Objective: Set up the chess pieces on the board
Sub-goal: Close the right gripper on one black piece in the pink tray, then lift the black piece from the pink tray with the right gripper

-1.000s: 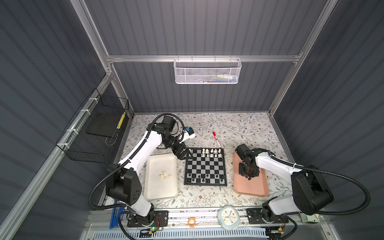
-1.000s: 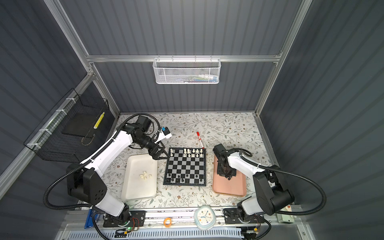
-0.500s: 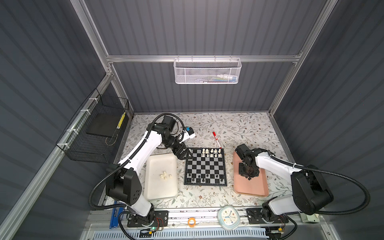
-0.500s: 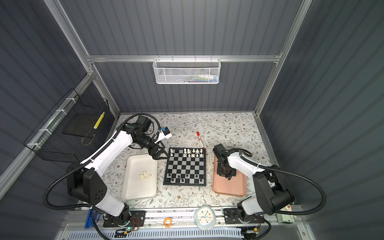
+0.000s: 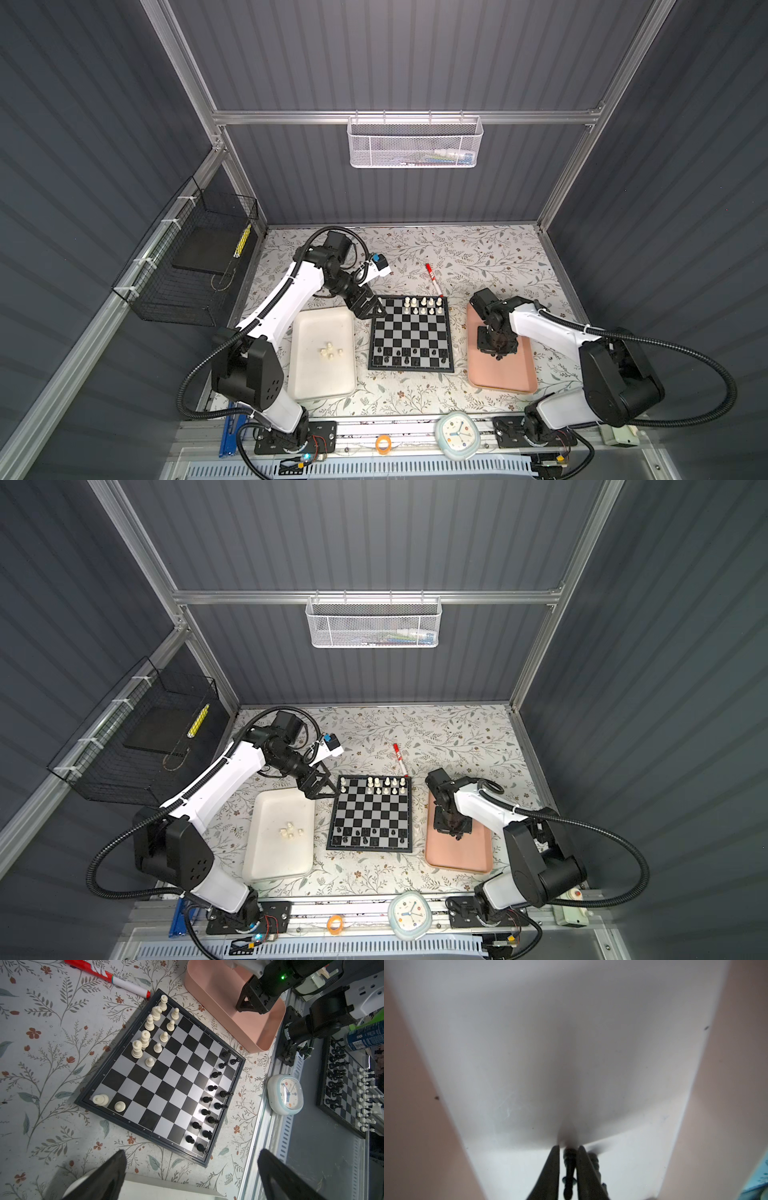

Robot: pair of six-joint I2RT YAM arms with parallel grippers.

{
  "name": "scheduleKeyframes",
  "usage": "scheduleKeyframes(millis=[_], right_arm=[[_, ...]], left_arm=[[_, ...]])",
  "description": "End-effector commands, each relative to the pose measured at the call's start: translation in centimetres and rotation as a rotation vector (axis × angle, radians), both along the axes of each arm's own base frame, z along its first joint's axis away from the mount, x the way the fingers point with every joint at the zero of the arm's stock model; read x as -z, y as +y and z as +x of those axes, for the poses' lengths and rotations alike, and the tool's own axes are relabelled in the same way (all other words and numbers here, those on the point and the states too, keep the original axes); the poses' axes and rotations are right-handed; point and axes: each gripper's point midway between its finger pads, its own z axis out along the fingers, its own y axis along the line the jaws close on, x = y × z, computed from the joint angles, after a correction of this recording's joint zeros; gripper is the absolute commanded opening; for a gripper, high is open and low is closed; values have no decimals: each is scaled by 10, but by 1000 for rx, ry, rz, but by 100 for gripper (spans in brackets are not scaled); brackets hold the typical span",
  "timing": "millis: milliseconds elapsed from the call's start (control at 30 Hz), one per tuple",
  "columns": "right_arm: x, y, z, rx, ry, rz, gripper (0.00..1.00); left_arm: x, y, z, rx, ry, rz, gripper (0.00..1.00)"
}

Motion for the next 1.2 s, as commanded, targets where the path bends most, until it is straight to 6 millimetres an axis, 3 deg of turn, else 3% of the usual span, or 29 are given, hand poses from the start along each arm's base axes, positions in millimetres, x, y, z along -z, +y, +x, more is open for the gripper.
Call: scheduleKeyframes(millis=[0,600,1167], right_arm=[[1,-7,-6,15,21,-39,17],[-6,-6,-1,7,-12,-24,13],[-19,19,10,-25,-62,101,11]], left_arm=[[-2,2,-8,-5,9,6,100],[-3,1,-7,-6,14,4,100],[1,4,-5,-10,4,22,100]])
